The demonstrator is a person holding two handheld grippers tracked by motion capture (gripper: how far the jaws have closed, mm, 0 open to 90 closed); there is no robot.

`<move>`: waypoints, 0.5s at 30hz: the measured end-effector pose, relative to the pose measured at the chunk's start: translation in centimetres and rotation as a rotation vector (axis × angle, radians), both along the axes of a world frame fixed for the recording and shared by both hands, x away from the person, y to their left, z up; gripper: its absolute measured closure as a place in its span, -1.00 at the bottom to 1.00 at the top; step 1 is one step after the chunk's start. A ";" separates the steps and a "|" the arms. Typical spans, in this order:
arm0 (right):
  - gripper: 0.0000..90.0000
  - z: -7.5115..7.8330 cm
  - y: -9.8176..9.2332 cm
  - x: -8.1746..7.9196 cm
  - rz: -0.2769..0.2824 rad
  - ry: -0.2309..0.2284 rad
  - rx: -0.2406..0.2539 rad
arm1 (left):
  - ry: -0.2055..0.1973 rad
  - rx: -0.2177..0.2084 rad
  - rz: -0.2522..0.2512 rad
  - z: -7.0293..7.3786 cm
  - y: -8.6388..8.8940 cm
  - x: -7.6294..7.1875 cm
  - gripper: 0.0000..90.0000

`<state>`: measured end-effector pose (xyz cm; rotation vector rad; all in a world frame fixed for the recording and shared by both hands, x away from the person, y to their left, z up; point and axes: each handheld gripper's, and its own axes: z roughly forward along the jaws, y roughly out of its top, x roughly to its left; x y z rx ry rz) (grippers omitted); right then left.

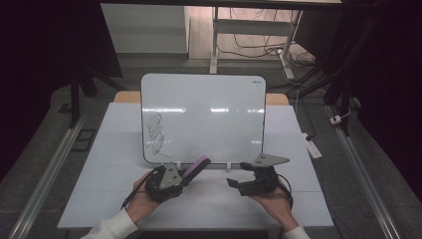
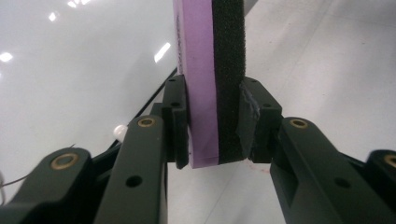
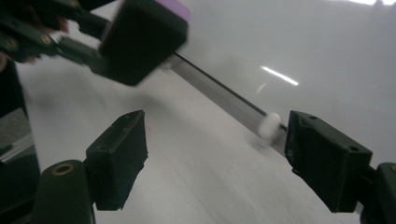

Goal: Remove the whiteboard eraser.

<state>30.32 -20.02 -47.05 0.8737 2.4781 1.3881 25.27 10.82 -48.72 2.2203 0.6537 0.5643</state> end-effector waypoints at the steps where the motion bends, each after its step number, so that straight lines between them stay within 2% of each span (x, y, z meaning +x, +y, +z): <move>1: -0.55 0.3 0.6 0.2 0.012 0.009 0.009 | -0.009 0.008 -0.007 -0.1 -0.3 -0.1 0.46; 4: -0.55 0.6 1.2 0.4 0.027 0.027 0.024 | -0.014 0.014 -0.013 -0.2 -0.7 -0.2 0.45; 5: -0.56 0.8 1.8 0.6 0.036 0.053 0.038 | -0.019 0.020 -0.020 -0.3 -1.0 -0.3 0.46; 10: -0.56 1.0 2.8 0.9 0.046 0.087 0.041 | -0.042 0.041 -0.035 -0.6 -1.8 -0.7 0.46; 13: -0.58 1.1 3.6 1.4 0.044 0.140 0.056 | -0.055 0.041 -0.042 -0.7 -2.2 -0.9 0.45; 15: -0.58 1.1 3.9 1.5 0.036 0.157 0.060 | -0.056 0.043 -0.045 -0.7 -2.2 -1.0 0.45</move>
